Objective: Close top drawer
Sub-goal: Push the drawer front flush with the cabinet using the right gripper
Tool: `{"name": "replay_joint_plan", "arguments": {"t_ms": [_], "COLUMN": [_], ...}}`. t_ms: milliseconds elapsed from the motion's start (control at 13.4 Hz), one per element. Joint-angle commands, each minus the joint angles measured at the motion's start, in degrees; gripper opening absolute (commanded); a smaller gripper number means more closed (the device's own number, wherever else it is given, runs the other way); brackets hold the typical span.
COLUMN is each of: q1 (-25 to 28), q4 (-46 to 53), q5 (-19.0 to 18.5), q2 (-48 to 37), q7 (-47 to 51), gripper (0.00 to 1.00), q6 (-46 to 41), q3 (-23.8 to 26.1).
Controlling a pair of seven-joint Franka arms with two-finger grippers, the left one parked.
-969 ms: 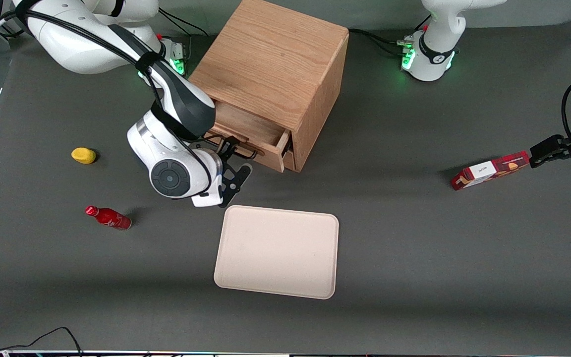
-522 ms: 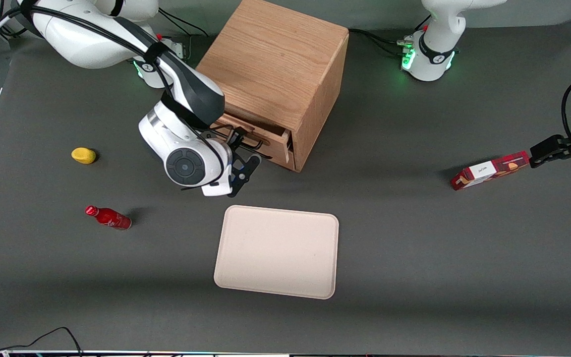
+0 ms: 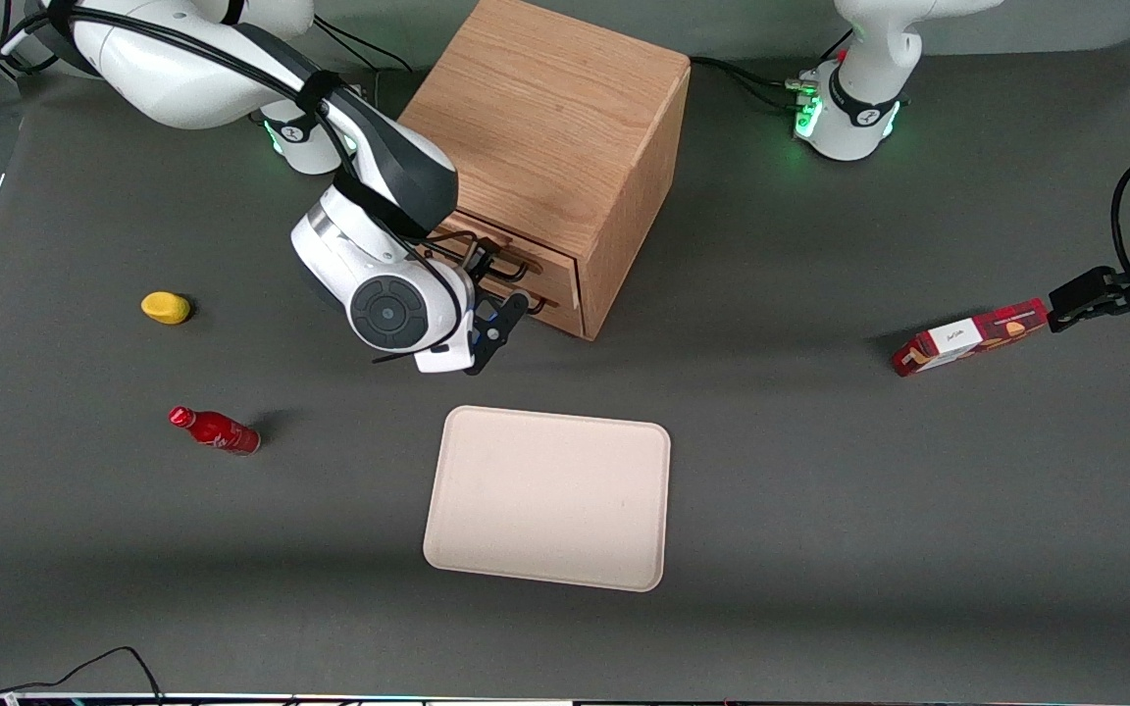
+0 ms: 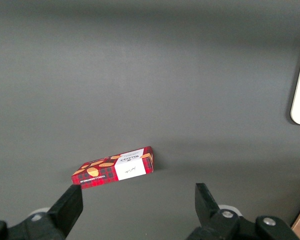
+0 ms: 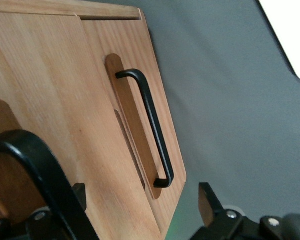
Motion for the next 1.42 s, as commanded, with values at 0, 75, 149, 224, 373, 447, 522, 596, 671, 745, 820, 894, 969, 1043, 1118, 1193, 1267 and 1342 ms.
{"name": "replay_joint_plan", "arguments": {"t_ms": [0,75,149,224,373,447,522,596,671,745,820,894,969,1043,1118,1193,1267,1342], "q1": [-0.3,-0.4,-0.4,-0.4,-0.4,-0.4,-0.4,-0.4,-0.4,-0.4,-0.4,-0.5,-0.4,-0.5,-0.5,-0.4,-0.4,-0.4], "q4": [-3.1,-3.8,-3.9,-3.9,-3.9,-3.6,-3.2,-2.6,-1.6,-0.6,0.4,0.8,1.1,1.5,2.4,3.8,4.7,6.0], "q5": [1.3,1.3,1.3,1.4,1.4,1.4,1.4,1.4,1.5,2.4,3.4,3.4,3.5,3.5,3.5,3.6,3.7,3.9], "q2": [-2.3,-2.7,-2.8,-2.9,-2.9,-3.0,-3.0,-3.3,-3.3,-3.3,-3.3,-3.3,-3.5,-3.6,-3.7,-3.6,-3.7,-3.9], "q7": [1.8,1.8,1.9,1.9,1.9,1.9,1.9,2.0,2.0,2.0,1.9,1.9,2.1,2.1,2.1,2.1,2.1,2.2], "gripper": [1.0,1.0,1.0,1.0,1.0,1.0,1.0,1.0,1.0,1.0,1.0,1.0,1.0,1.0,1.0,1.0,1.0,1.0], "q6": [0.7,0.7,0.8,0.8,0.8,0.6,0.3,0.1,-1.2,-2.5,-3.5,-4.3,-4.7,-5.2,-6.4,-8.0,-8.9,-9.6], "q3": [0.7,0.7,0.7,0.7,0.7,0.7,0.6,0.6,0.6,0.6,0.5,0.5,0.5,0.5,0.5,0.5,0.5,0.1]}}
